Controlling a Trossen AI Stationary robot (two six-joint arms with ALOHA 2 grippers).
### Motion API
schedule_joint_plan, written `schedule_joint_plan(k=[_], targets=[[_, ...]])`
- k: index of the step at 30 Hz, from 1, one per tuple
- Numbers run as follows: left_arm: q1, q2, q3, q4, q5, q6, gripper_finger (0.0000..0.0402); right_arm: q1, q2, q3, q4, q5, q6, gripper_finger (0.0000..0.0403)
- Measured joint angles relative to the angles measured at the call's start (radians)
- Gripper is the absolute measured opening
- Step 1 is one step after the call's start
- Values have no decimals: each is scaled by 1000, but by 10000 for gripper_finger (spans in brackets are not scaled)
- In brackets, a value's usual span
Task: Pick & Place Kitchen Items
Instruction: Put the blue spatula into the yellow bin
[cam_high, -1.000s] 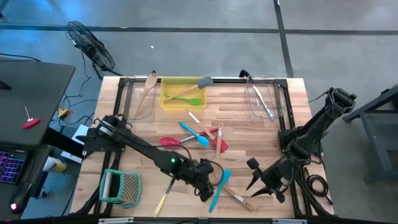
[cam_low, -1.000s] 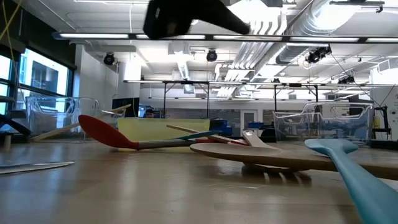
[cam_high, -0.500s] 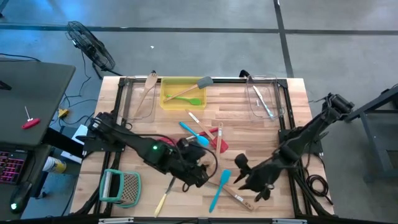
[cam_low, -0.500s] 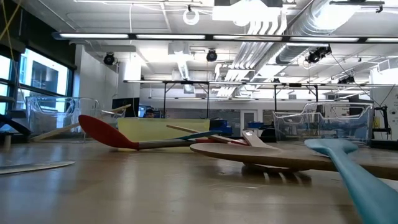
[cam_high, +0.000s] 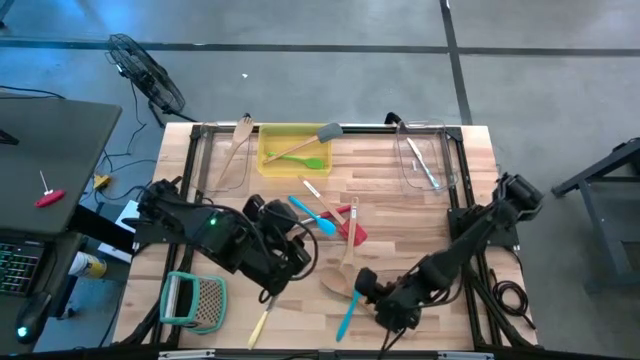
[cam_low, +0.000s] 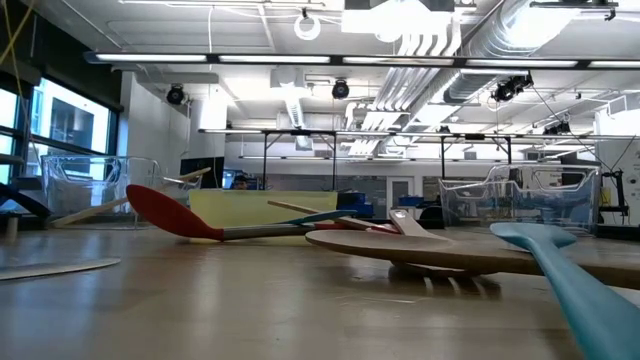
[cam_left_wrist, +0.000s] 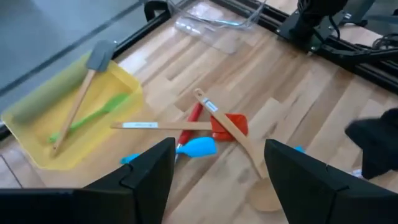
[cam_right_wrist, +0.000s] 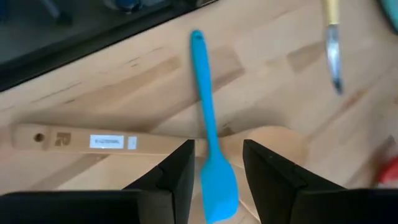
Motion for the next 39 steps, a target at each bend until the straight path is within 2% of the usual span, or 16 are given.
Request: schedule_joint_plan(k=[7,15,23,39], targets=[[1,-5,-23,1,-40,20,242,-39,63,25,29,-120,-18,128],[0,-5,-74,1,-39,-41,242,-58,103,25,127,-99,-18,128],[0,-5,-116,0,-28,-94,242,-57,131,26,131,-87,10,128],[0,-4,-116,1,-36,-121,242,-80,239,24,146,-109,-22,128]])
